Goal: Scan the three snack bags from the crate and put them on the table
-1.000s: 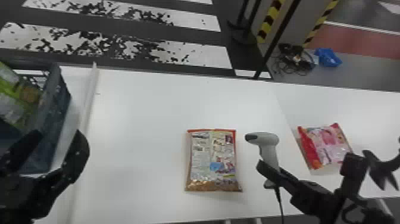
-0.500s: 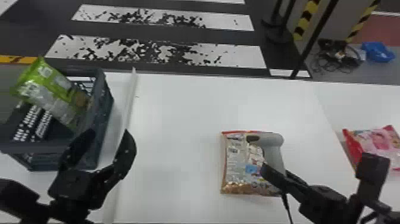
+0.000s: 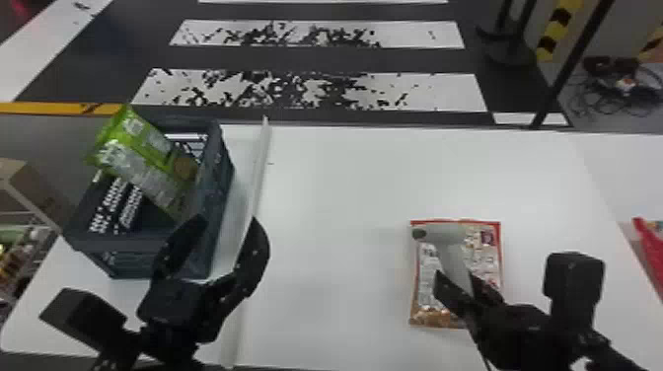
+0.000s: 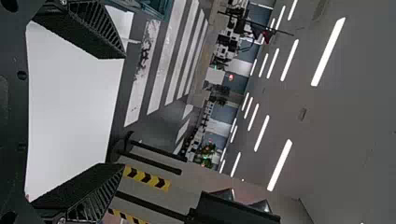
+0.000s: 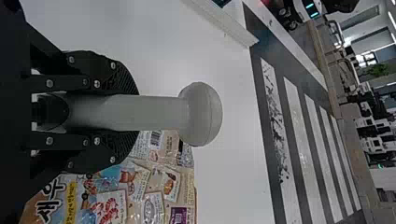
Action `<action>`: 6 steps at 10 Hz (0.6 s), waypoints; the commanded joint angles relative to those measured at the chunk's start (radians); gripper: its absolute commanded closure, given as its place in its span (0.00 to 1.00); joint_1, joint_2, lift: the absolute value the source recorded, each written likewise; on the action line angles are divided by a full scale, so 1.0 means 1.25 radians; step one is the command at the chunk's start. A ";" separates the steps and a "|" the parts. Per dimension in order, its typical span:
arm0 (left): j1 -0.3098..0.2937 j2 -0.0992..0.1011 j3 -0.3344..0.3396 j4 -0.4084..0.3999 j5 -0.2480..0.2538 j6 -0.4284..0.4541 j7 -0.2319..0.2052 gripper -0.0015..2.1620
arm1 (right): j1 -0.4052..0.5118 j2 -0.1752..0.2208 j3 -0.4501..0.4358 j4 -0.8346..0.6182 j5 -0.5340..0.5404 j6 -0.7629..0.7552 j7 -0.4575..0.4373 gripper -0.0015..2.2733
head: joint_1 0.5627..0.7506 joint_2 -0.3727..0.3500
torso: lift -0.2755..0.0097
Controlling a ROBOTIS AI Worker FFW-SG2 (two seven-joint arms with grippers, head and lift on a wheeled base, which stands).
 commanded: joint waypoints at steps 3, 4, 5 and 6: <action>0.004 0.001 0.005 -0.004 0.001 -0.002 -0.004 0.02 | 0.006 -0.004 0.025 0.045 0.031 -0.015 -0.021 0.93 | 0.70 0.61 | 0.64; 0.004 0.000 0.005 -0.004 0.001 -0.002 -0.005 0.02 | 0.005 -0.007 0.030 0.052 0.036 -0.018 -0.026 0.93 | 0.70 0.61 | 0.64; 0.004 0.001 0.005 -0.003 0.002 -0.002 -0.005 0.02 | 0.000 -0.009 0.032 0.057 0.039 -0.018 -0.028 0.93 | 0.70 0.61 | 0.64; 0.005 0.001 0.005 -0.003 0.002 -0.002 -0.006 0.02 | -0.007 -0.010 0.032 0.068 0.039 -0.015 -0.028 0.93 | 0.70 0.61 | 0.64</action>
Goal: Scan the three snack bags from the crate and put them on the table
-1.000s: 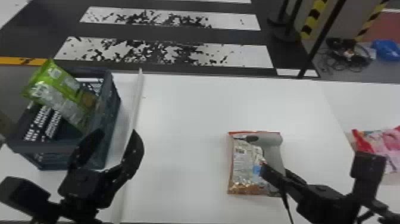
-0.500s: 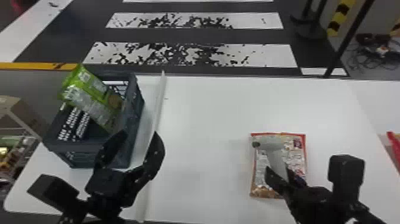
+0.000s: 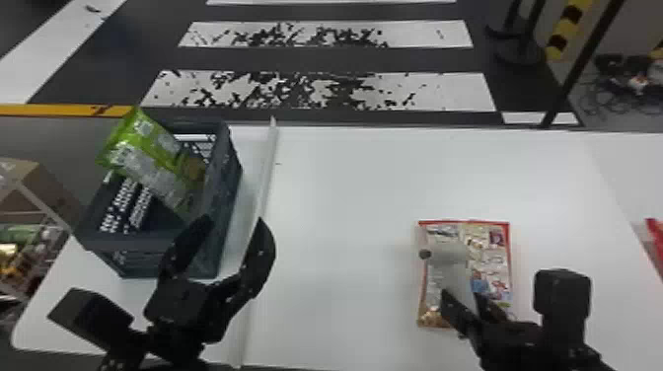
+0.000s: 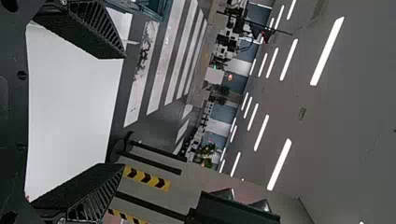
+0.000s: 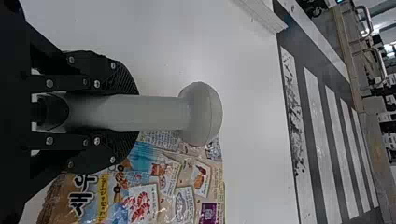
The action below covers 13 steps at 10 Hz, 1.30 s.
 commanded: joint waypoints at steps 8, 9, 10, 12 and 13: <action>0.002 0.000 0.007 0.000 0.004 0.002 -0.003 0.02 | 0.015 -0.010 -0.071 -0.106 -0.096 0.070 0.016 0.93 | 0.70 0.61 | 0.64; 0.002 0.001 0.008 0.000 0.004 0.002 -0.003 0.02 | 0.013 -0.010 -0.124 -0.126 -0.134 0.085 0.022 0.93 | 0.70 0.60 | 0.64; 0.002 0.001 0.011 0.000 0.005 0.000 -0.004 0.02 | -0.001 -0.010 -0.186 -0.126 -0.168 0.110 0.028 0.93 | 0.70 0.57 | 0.64; -0.001 0.001 0.017 0.005 0.010 0.002 -0.006 0.02 | -0.033 -0.010 -0.317 -0.079 -0.213 0.134 0.074 0.93 | 0.70 0.46 | 0.64; -0.004 0.003 0.018 0.006 0.010 0.002 -0.006 0.02 | -0.059 -0.014 -0.371 -0.037 -0.216 0.139 0.097 0.93 | 0.70 0.42 | 0.64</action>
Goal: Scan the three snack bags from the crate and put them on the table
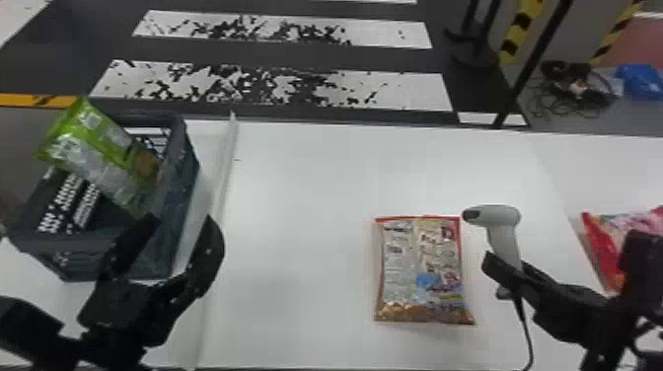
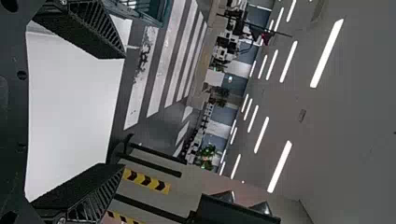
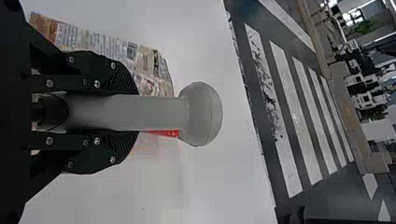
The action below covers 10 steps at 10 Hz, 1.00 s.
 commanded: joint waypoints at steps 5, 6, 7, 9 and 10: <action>-0.006 0.000 0.000 0.002 0.000 0.003 -0.001 0.02 | -0.109 -0.078 -0.090 0.297 0.028 -0.095 0.067 0.92 | 0.70 0.13 | 0.64; -0.006 0.000 0.000 0.002 0.000 0.003 -0.001 0.02 | -0.122 -0.087 -0.077 0.337 0.050 -0.117 0.074 0.92 | 0.70 0.10 | 0.64; -0.005 0.000 0.000 0.002 0.000 0.003 -0.001 0.02 | -0.134 -0.096 -0.068 0.372 0.067 -0.127 0.085 0.92 | 0.70 0.09 | 0.64; -0.002 0.000 -0.001 0.002 -0.001 0.003 -0.001 0.02 | -0.150 -0.110 -0.048 0.437 0.088 -0.181 0.090 0.85 | 0.70 0.07 | 0.64; -0.003 -0.001 -0.003 0.004 -0.003 0.003 0.000 0.02 | -0.151 -0.108 -0.045 0.450 0.093 -0.208 0.090 0.66 | 0.70 0.06 | 0.64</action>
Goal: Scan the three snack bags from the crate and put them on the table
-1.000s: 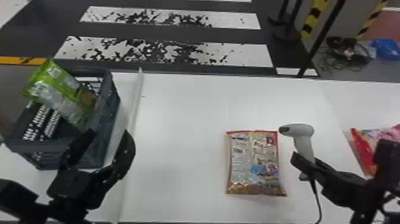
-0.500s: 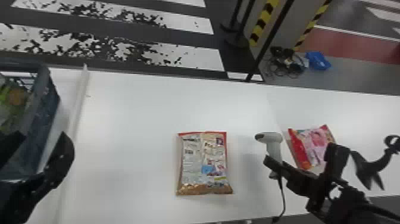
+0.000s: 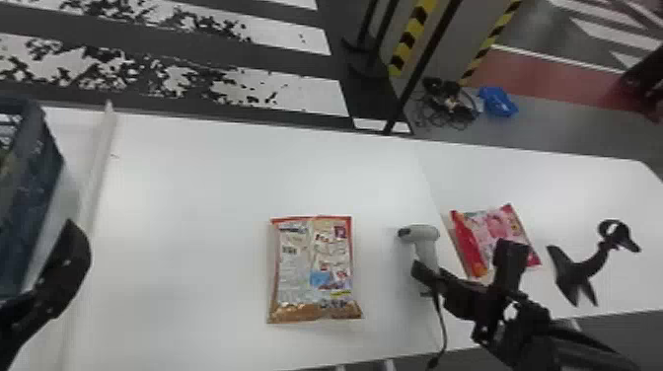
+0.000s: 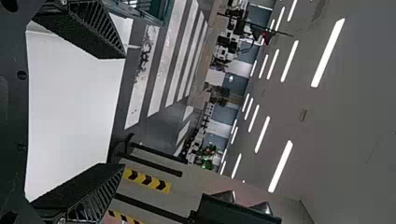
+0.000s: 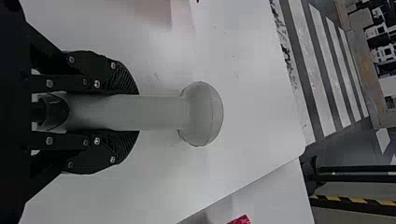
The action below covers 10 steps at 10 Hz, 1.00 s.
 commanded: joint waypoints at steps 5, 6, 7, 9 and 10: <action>-0.007 0.000 -0.003 0.004 -0.004 0.005 0.002 0.02 | 0.040 0.000 -0.011 -0.093 -0.008 -0.013 -0.010 0.02 | 0.70 0.04 | 0.64; -0.008 0.000 -0.003 0.004 -0.004 0.005 0.002 0.02 | 0.074 0.000 -0.028 -0.188 -0.046 0.056 0.000 0.02 | 0.70 0.05 | 0.64; -0.009 -0.001 -0.004 0.005 -0.004 0.007 0.003 0.02 | 0.078 0.001 -0.057 -0.251 -0.099 0.186 0.064 0.03 | 0.70 0.07 | 0.64; -0.009 0.000 -0.008 0.001 -0.008 0.010 0.003 0.02 | 0.040 -0.001 -0.057 -0.301 -0.130 0.412 0.161 0.03 | 0.70 0.16 | 0.64; -0.003 0.001 -0.008 -0.003 -0.008 0.007 0.002 0.02 | 0.005 -0.006 -0.037 -0.277 -0.122 0.488 0.189 0.03 | 0.70 0.22 | 0.64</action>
